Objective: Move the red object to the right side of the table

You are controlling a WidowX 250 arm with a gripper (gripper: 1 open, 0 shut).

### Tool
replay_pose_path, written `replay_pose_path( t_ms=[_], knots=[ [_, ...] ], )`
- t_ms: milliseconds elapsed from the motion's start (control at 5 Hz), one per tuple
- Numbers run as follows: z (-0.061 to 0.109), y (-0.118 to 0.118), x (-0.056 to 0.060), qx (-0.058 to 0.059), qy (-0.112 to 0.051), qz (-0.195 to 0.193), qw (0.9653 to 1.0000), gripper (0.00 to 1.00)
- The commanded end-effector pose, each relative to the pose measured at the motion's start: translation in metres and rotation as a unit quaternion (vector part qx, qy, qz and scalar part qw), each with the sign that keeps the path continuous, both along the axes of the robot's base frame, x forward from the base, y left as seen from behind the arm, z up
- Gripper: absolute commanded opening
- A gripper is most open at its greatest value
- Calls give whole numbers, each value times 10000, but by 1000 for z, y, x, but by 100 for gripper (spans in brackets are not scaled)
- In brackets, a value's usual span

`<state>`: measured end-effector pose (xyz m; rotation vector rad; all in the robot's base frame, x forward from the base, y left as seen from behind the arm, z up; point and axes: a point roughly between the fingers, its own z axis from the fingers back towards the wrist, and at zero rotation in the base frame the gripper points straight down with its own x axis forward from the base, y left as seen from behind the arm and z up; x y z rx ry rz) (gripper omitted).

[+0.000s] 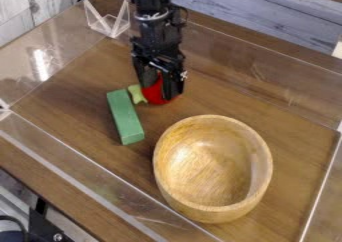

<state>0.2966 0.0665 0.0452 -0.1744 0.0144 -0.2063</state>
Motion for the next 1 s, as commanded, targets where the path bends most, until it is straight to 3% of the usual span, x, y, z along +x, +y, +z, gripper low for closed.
replay_pose_path(
  t_ms=[0,200,600,800],
  knots=[
    [21,-13,5,65,-422,87,9991,100],
    [20,-30,6,55,-458,127,9989,100],
    [1,-33,14,109,-429,203,9988,100],
    [6,-41,20,87,-416,-55,9991,0]
  ],
)
